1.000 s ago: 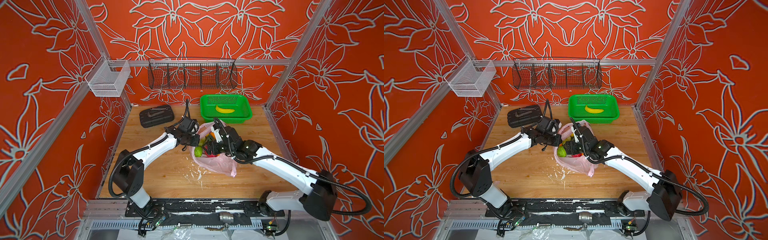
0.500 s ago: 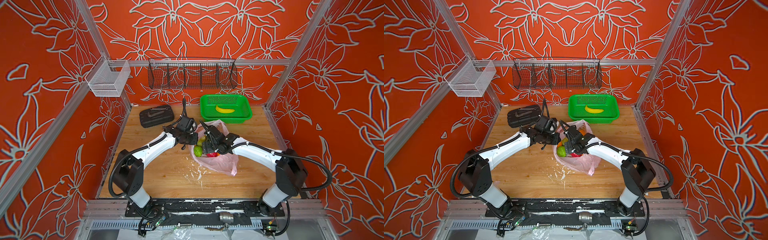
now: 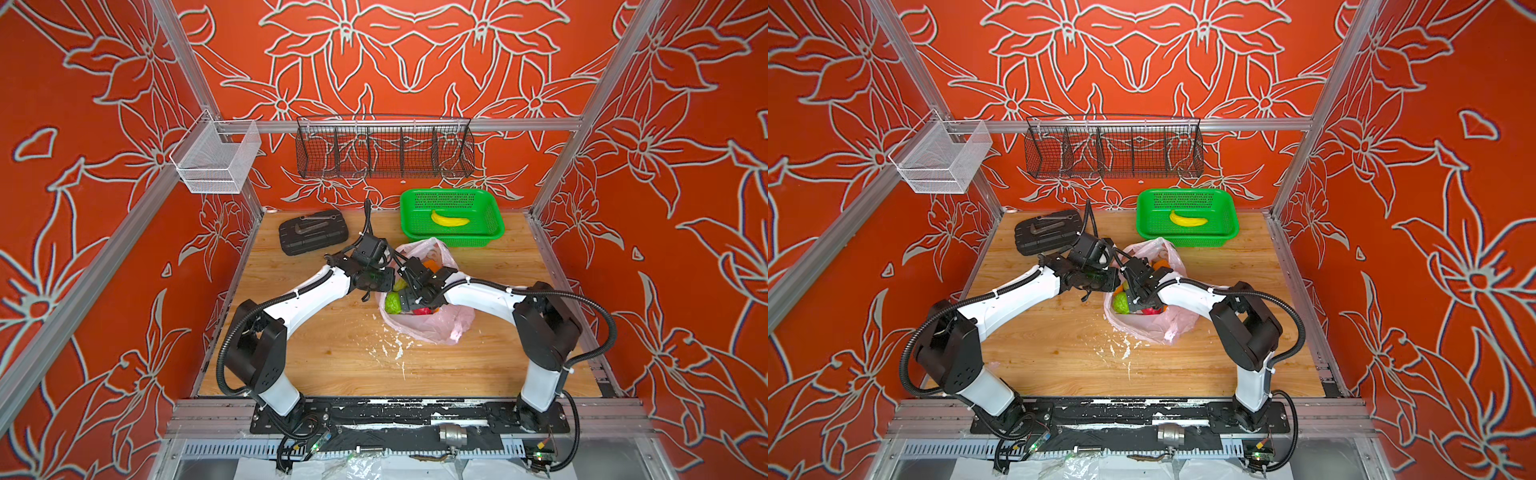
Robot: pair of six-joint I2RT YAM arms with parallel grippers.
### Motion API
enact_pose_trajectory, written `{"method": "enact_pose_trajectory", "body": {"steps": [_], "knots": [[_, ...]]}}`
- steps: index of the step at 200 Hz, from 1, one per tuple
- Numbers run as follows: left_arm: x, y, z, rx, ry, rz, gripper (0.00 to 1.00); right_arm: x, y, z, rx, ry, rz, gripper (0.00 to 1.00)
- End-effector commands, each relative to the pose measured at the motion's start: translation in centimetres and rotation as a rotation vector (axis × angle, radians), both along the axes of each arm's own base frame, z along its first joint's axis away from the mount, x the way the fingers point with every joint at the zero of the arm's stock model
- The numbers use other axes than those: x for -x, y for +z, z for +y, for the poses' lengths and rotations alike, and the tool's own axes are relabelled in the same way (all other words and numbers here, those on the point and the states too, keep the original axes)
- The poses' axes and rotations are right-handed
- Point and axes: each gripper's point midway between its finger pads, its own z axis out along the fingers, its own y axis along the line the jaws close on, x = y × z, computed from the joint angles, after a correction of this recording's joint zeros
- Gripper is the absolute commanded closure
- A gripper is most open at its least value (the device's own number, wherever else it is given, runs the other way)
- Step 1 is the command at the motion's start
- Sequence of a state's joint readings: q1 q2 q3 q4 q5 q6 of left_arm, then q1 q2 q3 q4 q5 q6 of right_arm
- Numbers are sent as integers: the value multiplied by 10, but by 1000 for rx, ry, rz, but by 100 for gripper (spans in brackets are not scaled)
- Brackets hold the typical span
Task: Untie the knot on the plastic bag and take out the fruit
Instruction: 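Lower the right gripper into the bag and grasp the red dragon fruit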
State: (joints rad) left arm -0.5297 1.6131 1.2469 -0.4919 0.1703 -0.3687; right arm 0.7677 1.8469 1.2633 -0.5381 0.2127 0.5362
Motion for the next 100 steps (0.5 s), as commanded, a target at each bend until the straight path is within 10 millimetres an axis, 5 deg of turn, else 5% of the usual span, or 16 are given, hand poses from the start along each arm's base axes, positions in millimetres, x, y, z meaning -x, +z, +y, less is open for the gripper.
{"method": "enact_pose_trajectory", "body": {"steps": [1,37,66,100], "knots": [[2,10,3,18,13,-12,86,-5,-12,2,17,-20,3,7],[3,10,10,-4,40,-14,84,-7,-3,2,-3,-12,-35,27],[6,19,12,7,41,-35,66,-2,20,7,-71,41,-73,41],[8,32,15,18,43,-70,43,11,49,14,-182,101,-116,45]]}}
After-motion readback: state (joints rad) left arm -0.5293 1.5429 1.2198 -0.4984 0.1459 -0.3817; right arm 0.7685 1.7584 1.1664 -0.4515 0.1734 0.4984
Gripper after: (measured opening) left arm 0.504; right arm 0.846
